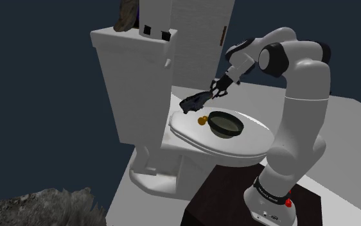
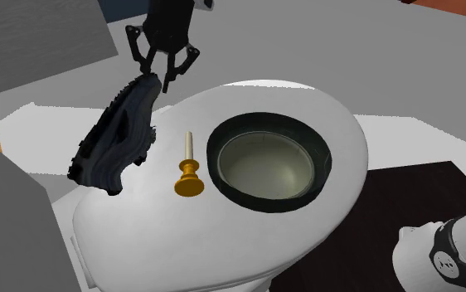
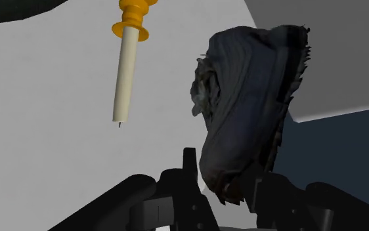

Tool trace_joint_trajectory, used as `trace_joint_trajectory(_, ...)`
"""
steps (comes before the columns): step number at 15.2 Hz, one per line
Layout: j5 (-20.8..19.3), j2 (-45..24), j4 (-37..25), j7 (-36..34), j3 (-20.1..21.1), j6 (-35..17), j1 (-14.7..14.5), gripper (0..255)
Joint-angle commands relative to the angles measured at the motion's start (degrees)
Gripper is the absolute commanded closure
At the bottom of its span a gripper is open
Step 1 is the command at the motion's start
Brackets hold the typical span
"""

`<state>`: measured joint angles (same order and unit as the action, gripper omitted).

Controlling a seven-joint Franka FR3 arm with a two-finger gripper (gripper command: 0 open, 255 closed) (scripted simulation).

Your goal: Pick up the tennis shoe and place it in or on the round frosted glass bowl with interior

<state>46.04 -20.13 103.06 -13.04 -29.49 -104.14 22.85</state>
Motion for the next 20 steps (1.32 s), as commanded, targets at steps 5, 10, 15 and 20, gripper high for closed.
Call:
trace_joint_trajectory(5,-1.56,2.09,-1.72,-2.56,-0.50,2.55,-0.23,255)
trace_joint_trajectory(10,-2.65,3.46,-3.64,-4.64,-0.82,4.90,-0.26,255)
trace_joint_trajectory(15,-3.54,4.55,-5.91,-6.67,-1.08,7.41,-0.20,255)
trace_joint_trajectory(20,-4.15,5.29,-8.28,-8.47,-1.26,9.80,-0.06,255)
